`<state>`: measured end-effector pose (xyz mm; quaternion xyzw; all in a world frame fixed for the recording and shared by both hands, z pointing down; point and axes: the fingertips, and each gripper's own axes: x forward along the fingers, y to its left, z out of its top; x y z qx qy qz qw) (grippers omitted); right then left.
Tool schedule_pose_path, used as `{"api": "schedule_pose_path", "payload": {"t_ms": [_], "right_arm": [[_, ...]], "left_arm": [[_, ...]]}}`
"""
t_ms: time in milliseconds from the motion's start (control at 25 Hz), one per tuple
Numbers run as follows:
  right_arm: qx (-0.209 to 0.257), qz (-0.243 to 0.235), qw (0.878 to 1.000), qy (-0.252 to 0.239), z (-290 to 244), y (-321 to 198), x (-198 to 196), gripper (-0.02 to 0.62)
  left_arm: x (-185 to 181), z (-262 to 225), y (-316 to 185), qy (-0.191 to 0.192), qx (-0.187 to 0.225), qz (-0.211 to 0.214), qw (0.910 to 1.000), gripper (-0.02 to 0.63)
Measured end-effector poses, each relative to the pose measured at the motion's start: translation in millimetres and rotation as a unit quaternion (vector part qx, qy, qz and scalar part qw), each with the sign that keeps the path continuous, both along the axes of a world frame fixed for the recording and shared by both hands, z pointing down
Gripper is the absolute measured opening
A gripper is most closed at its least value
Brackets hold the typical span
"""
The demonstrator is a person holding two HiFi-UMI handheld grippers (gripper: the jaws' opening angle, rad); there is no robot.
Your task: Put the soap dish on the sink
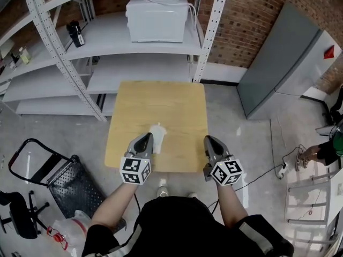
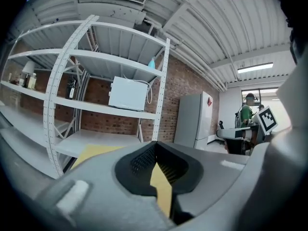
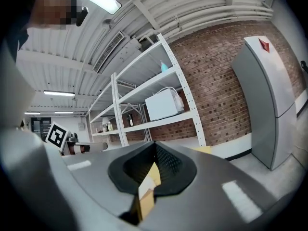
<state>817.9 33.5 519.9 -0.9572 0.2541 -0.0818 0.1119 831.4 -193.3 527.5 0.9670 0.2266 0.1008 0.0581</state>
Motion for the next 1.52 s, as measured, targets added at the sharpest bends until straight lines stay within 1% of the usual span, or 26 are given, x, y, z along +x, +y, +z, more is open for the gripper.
{"api": "schedule_pose_path", "payload": {"t_ms": [160,280,440,560,640,760,880,1040,1240,1360,1520], "right_arm": [[0.003,-0.009,1.000,0.007,-7.9,16.7,-10.9,0.006],[0.002,-0.011,1.000,0.012,-12.5,37.9,-20.7,0.006],[0.002,-0.020,1.000,0.012,-12.9,72.1,-35.4,0.006],[0.001,-0.029,0.999,0.017,-16.2,95.0,-44.0,0.006],[0.003,-0.038,0.999,0.024,-20.7,107.2,-49.0,0.006],[0.006,-0.057,0.998,0.036,-26.2,120.6,-56.7,0.006],[0.008,-0.074,0.996,0.039,-26.3,130.7,-60.0,0.006],[0.014,-0.090,0.995,0.038,-24.5,132.1,-58.2,0.006],[0.015,-0.100,0.994,0.040,-25.8,118.4,-58.6,0.006],[0.015,-0.096,0.994,0.044,-28.5,109.4,-60.6,0.006],[0.023,-0.091,0.994,0.062,-40.1,91.0,-61.6,0.006]], "left_arm": [[-10.4,-3.7,2.9,0.005,0.009,-0.020,0.9997,0.000],[-21.7,-10.1,19.4,0.014,-0.004,-0.034,0.9993,0.000],[-44.2,-17.6,51.8,0.029,-0.019,-0.037,0.9987,0.000],[-53.5,-21.5,64.5,0.035,-0.032,-0.059,0.9971,0.000],[-61.2,-28.8,70.8,0.047,-0.038,-0.072,0.9955,0.000],[-78.8,-38.4,80.7,0.065,-0.027,-0.081,0.9942,0.000],[-95.2,-41.9,89.3,0.070,-0.013,-0.093,0.9931,0.000],[-110.6,-39.7,93.1,0.064,-0.005,-0.104,0.9925,0.000],[-113.8,-41.1,73.0,0.061,0.007,-0.109,0.9922,0.000],[-110.1,-48.1,58.7,0.070,0.014,-0.104,0.9920,0.000],[-107.1,-58.2,46.6,0.088,0.025,-0.094,0.9914,0.000]]}}
